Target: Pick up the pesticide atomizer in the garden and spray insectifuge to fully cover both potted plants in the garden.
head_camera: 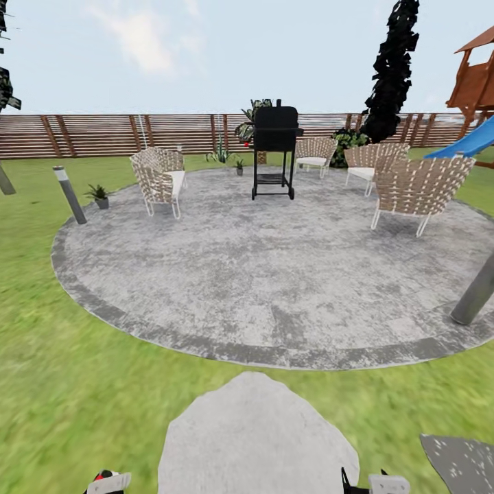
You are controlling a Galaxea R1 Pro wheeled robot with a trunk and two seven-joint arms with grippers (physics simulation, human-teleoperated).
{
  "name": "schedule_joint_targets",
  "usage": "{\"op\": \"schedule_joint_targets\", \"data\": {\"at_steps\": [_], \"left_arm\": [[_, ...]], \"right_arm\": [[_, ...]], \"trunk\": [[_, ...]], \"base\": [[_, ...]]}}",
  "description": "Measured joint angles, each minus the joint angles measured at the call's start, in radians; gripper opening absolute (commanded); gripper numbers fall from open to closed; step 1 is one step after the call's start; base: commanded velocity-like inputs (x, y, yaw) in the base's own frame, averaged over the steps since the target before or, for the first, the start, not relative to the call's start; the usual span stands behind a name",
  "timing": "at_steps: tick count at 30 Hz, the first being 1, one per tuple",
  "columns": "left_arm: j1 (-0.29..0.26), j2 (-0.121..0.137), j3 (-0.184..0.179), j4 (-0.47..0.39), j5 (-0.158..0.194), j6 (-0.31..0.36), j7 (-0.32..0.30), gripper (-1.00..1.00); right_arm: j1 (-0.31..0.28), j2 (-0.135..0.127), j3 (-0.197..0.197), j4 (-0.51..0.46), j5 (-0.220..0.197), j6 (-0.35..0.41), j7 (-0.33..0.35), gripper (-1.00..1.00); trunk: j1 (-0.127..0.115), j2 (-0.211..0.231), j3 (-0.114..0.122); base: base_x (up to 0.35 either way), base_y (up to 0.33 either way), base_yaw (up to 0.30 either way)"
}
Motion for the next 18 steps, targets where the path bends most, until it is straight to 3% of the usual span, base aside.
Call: {"op": "schedule_joint_targets", "data": {"at_steps": [18], "left_arm": [[0.0,0.0,0.0,0.0,0.0,0.001,0.0,-1.0]], "right_arm": [[0.0,0.0,0.0,0.0,0.0,0.0,-0.001,1.0]], "trunk": [[0.0,0.0,0.0]], "base": [[0.339,0.0,0.0]]}}
